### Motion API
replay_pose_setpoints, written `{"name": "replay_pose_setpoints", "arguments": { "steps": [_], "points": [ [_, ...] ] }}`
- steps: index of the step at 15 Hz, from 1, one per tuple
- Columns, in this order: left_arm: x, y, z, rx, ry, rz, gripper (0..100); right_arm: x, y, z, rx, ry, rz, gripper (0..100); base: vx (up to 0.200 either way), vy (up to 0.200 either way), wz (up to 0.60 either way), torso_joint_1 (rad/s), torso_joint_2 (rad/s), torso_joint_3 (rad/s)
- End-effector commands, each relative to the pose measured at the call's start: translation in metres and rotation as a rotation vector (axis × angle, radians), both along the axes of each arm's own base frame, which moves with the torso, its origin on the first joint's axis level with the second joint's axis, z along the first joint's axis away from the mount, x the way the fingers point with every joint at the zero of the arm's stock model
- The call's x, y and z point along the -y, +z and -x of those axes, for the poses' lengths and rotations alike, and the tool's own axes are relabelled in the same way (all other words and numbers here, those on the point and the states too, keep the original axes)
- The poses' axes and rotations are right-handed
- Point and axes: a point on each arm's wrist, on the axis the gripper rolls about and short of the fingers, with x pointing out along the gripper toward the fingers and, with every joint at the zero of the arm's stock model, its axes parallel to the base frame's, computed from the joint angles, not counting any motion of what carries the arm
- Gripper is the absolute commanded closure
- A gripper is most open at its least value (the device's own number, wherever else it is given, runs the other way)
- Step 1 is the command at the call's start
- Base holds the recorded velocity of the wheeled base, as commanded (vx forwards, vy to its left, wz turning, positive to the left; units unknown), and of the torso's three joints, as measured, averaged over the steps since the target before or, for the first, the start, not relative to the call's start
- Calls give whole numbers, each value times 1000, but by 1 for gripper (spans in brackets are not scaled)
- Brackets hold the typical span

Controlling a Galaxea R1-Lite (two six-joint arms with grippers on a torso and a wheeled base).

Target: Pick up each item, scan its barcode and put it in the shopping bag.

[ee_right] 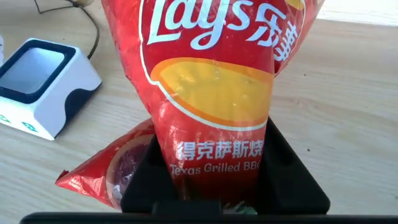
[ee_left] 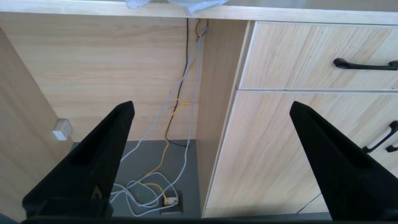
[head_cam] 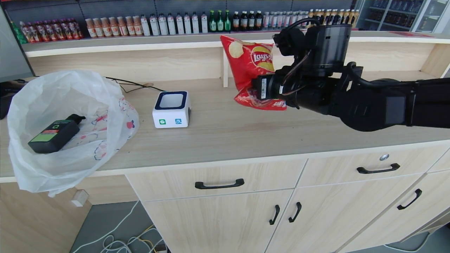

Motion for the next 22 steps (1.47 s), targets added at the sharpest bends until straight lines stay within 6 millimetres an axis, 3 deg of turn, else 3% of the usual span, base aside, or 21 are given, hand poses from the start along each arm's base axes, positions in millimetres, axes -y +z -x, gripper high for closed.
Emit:
{"name": "replay_pose_setpoints", "arguments": {
  "steps": [1, 3, 5, 9, 12, 15, 22],
  "points": [
    [0, 0, 0, 0, 0, 0, 0, 10, 18, 44, 65, 22, -82, 100, 0, 0, 0, 0, 0, 0],
    [0, 0, 0, 0, 0, 0, 0, 20, 15, 71, 92, 44, -106, 100, 0, 0, 0, 0, 0, 0],
    [0, 0, 0, 0, 0, 0, 0, 38, 14, 121, 125, 100, -135, 100, 0, 0, 0, 0, 0, 0],
    [0, 0, 0, 0, 0, 0, 0, 85, -16, 193, 125, 154, -145, 100, 0, 0, 0, 0, 0, 0],
    [0, 0, 0, 0, 0, 0, 0, 101, -33, 213, 102, 166, -180, 100, 0, 0, 0, 0, 0, 0],
    [0, 0, 0, 0, 0, 0, 0, 107, -56, 220, 85, 197, -158, 100, 0, 0, 0, 0, 0, 0],
    [0, 0, 0, 0, 0, 0, 0, 104, -49, 225, 149, 292, -209, 100, 0, 0, 0, 0, 0, 0]
  ]
}}
